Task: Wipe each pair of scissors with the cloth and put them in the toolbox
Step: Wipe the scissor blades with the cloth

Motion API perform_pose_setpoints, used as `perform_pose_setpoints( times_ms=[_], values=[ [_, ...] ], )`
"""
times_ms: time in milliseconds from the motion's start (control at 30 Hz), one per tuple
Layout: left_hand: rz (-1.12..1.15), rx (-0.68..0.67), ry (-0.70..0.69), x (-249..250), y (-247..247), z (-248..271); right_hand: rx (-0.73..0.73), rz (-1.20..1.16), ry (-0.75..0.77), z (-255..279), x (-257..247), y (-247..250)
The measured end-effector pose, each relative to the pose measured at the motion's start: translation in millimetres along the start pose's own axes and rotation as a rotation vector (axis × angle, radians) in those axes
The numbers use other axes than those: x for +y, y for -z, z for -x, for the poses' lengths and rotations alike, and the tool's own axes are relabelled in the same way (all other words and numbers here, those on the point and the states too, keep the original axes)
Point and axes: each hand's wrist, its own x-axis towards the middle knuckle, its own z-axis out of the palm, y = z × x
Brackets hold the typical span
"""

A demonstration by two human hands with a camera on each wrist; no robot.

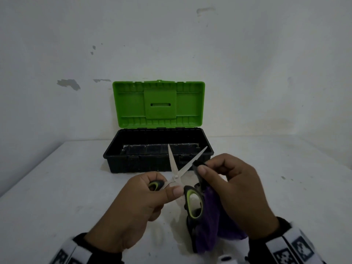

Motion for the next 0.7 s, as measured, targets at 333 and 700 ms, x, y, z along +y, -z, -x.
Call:
perform_pose_setpoints(
  times_ms=[333,700],
  values=[
    [0.061,-0.089,0.044,3.4,-3.0,3.0,-0.048,-0.019,0.052,10.5,3.1,-22.8],
    [0.088,-0.085,0.061,0.6,-2.3,0.0,0.023,-0.002,0.061,9.3,4.7,-26.3]
  ],
)
